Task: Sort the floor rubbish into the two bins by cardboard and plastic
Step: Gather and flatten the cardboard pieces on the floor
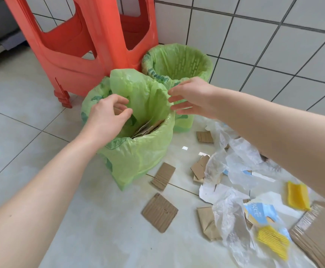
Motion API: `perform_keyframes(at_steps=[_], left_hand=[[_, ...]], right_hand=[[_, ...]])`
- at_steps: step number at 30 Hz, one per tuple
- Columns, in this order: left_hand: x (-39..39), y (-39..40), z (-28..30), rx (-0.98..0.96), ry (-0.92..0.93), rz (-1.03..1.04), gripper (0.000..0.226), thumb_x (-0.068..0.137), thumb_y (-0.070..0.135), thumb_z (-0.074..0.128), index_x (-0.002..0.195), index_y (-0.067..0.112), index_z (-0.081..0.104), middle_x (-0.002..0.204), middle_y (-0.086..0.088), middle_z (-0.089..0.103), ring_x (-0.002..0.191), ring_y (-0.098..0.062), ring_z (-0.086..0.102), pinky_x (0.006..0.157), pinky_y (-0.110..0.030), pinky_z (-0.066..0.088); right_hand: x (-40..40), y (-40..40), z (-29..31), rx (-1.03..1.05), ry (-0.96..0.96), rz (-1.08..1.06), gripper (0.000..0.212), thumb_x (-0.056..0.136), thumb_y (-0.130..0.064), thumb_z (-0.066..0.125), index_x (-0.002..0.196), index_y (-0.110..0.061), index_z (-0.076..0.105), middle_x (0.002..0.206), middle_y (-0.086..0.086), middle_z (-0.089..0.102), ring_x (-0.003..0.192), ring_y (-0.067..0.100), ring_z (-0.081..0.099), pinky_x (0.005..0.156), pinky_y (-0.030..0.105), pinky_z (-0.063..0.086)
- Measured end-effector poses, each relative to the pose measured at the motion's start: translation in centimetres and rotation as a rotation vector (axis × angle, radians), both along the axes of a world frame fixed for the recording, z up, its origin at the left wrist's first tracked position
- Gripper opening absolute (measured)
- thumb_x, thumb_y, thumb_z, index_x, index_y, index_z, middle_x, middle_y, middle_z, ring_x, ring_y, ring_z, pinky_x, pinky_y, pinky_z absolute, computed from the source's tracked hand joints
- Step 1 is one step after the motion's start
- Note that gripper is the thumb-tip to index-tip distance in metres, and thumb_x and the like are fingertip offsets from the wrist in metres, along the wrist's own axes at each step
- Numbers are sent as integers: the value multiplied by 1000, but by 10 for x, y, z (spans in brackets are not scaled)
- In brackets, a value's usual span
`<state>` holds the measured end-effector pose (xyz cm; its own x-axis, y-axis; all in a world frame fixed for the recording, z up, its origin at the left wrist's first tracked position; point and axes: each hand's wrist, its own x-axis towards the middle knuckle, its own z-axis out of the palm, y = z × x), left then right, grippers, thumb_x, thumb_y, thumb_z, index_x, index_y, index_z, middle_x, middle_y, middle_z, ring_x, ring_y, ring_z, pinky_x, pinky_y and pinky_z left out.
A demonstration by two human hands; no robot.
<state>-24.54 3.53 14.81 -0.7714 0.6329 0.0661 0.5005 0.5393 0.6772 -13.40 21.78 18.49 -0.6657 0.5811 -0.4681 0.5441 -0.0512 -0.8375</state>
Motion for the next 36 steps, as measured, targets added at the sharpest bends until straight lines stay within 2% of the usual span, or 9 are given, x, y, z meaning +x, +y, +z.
perform_keyframes(at_steps=[4,8,12,17,20,23,26,30,36], left_hand=[[23,-4,1,89,44,1,14,88,19,59,98,22,67,88,12,64,83,-3,57,77,-20,42],[65,-5,0,174,78,-74,15,87,16,58,99,21,66,87,12,65,83,2,59,70,-10,42],[116,-10,-19,170,71,-226,18,87,11,59,103,19,64,87,9,64,83,-5,60,76,-19,47],[161,-26,-89,-42,-34,-377,21,82,8,59,102,16,64,89,4,65,88,-16,61,83,-33,49],[178,-54,-139,-408,85,-595,29,81,13,56,109,18,57,105,-1,58,104,-24,53,88,-37,47],[187,-76,-173,-659,300,-793,48,70,12,59,116,21,51,122,-4,52,114,-34,51,86,-42,49],[184,-75,-181,-795,250,-696,68,79,6,45,141,28,27,150,-2,21,137,-38,23,110,-48,29],[184,-68,-180,-776,301,-677,79,80,-4,39,147,30,16,155,0,11,130,-35,25,107,-41,33],[185,-68,-192,-702,259,-663,79,76,-7,47,147,23,27,155,-6,23,122,-37,33,100,-43,42]], right_hand=[[44,-5,0,33,21,15,26,93,-18,54,116,-10,61,109,6,68,96,21,69,81,32,58],[97,-23,-12,58,-26,82,24,95,-15,50,114,-10,63,106,5,69,95,19,69,84,34,58],[154,-44,-42,64,-120,128,22,94,-8,49,110,-9,64,104,10,70,94,22,68,86,35,56],[218,-68,-93,-6,-191,93,18,90,-7,54,104,-11,64,96,9,70,86,20,66,79,34,54],[255,-82,-131,126,-300,148,17,87,-13,55,98,-22,64,97,5,69,90,19,65,80,38,54],[295,-99,-160,340,-537,417,29,90,-25,51,118,-26,56,123,-3,59,114,21,55,95,35,45],[324,-105,-177,473,-631,506,45,92,-24,47,137,-24,42,146,-3,38,129,27,40,102,32,35],[358,-90,-188,541,-694,470,51,91,-20,46,141,-21,36,149,-2,32,137,24,29,109,27,22],[371,-81,-195,508,-802,283,46,92,-19,43,137,-11,36,142,8,36,127,33,36,104,35,30]])
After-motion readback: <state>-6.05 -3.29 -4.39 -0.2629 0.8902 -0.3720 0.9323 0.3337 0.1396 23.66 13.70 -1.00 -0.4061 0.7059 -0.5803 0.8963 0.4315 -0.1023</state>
